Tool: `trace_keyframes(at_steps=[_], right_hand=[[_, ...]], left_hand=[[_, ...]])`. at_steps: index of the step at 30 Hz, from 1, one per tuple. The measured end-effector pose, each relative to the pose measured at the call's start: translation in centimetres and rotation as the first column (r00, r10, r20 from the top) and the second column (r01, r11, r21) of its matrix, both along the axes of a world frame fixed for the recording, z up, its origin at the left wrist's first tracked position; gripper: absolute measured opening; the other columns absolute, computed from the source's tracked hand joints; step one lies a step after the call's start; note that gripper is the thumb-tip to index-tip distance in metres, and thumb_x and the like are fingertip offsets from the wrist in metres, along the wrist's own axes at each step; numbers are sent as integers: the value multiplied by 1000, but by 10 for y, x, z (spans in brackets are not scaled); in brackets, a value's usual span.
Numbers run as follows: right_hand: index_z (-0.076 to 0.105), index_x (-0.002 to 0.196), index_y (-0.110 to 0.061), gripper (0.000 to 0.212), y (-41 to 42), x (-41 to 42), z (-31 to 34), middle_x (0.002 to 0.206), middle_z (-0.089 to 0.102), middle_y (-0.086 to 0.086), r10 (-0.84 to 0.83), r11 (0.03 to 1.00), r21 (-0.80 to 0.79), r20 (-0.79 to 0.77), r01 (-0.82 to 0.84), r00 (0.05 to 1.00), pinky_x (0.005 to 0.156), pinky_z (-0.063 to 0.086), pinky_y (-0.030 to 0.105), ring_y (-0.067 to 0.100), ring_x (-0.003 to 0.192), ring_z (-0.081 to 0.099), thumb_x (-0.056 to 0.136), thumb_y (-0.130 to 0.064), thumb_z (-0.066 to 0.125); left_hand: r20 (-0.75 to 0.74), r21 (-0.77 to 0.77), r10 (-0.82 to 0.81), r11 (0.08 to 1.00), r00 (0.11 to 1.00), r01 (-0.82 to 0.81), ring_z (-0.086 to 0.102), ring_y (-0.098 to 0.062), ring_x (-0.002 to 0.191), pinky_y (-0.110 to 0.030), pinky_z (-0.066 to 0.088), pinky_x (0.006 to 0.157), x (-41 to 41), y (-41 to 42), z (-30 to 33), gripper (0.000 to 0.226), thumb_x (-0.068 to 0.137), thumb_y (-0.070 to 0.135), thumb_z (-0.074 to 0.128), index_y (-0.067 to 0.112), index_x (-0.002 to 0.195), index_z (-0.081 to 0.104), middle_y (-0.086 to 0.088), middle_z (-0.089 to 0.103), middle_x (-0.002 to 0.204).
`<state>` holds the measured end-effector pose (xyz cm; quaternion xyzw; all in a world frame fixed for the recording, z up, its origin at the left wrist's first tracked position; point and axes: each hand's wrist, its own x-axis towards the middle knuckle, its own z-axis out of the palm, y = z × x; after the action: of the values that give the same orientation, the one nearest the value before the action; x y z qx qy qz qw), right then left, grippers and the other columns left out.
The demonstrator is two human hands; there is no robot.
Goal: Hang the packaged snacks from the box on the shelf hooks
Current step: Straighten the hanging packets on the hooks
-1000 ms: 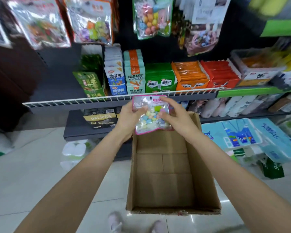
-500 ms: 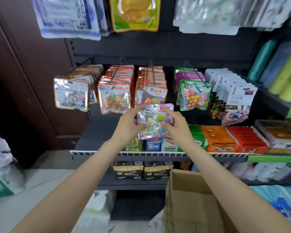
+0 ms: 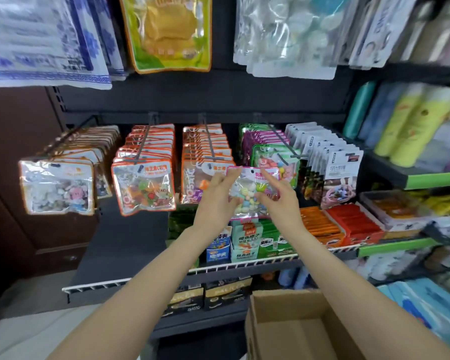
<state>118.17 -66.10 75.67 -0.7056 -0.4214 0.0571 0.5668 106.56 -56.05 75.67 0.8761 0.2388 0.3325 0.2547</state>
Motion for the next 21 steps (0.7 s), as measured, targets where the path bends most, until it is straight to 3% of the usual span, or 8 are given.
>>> trace_keyframes(at_steps=[3, 6, 13, 15, 17, 21], right_hand=[[43, 138, -33, 57, -9, 31, -2, 100, 40, 1, -36, 999, 23, 52, 35, 998, 72, 37, 0, -3, 73, 46, 89, -10, 61], [42, 139, -33, 56, -16, 61, -8, 90, 35, -2, -55, 998, 17, 93, 53, 994, 71, 37, 4, -4, 69, 44, 90, -11, 60], [41, 138, -34, 57, -20, 97, -14, 91, 35, -7, -5, 1000, 29, 86, 3, 996, 74, 37, -2, -6, 75, 47, 89, -13, 61], [41, 138, -34, 56, -21, 100, -14, 88, 33, -10, 23, 999, 35, 91, -26, 996, 72, 36, -3, -12, 72, 45, 89, -13, 61], [41, 138, -33, 57, -19, 103, -13, 86, 32, -11, 42, 999, 29, 92, -45, 995, 72, 37, -3, -6, 71, 45, 89, -13, 61], [39, 139, -33, 57, -10, 109, -11, 94, 35, -9, 39, 999, -9, 120, -38, 992, 77, 37, 1, -1, 74, 45, 90, -13, 60]], left_hand=[[-11, -7, 13, 1000, 1000, -13, 45, -6, 69, -23, 44, 79, 35, -11, 2, 67, 90, 11, 61, 32, 146, 31, 2, 40, 106], [-19, -6, 16, 1000, 1000, -16, 43, -5, 66, -24, 45, 77, 63, -20, 1, 69, 89, 12, 62, 32, 147, 28, 3, 39, 102], [-12, -24, 92, 995, 996, -92, 42, -9, 67, -22, 45, 73, 93, -35, -4, 73, 89, 11, 62, 33, 148, 24, 2, 37, 98], [-6, -30, 106, 994, 994, -106, 41, -8, 66, -17, 42, 72, 95, -37, -5, 73, 89, 11, 62, 34, 147, 24, 2, 37, 97], [-5, -29, 120, 992, 993, -120, 41, -8, 65, -13, 38, 70, 96, -36, -5, 73, 89, 10, 62, 34, 147, 24, 1, 37, 97], [-34, -28, 187, 982, 982, -188, 43, -6, 64, -21, 46, 75, 103, -32, -3, 72, 89, 10, 61, 33, 147, 26, 1, 39, 102]])
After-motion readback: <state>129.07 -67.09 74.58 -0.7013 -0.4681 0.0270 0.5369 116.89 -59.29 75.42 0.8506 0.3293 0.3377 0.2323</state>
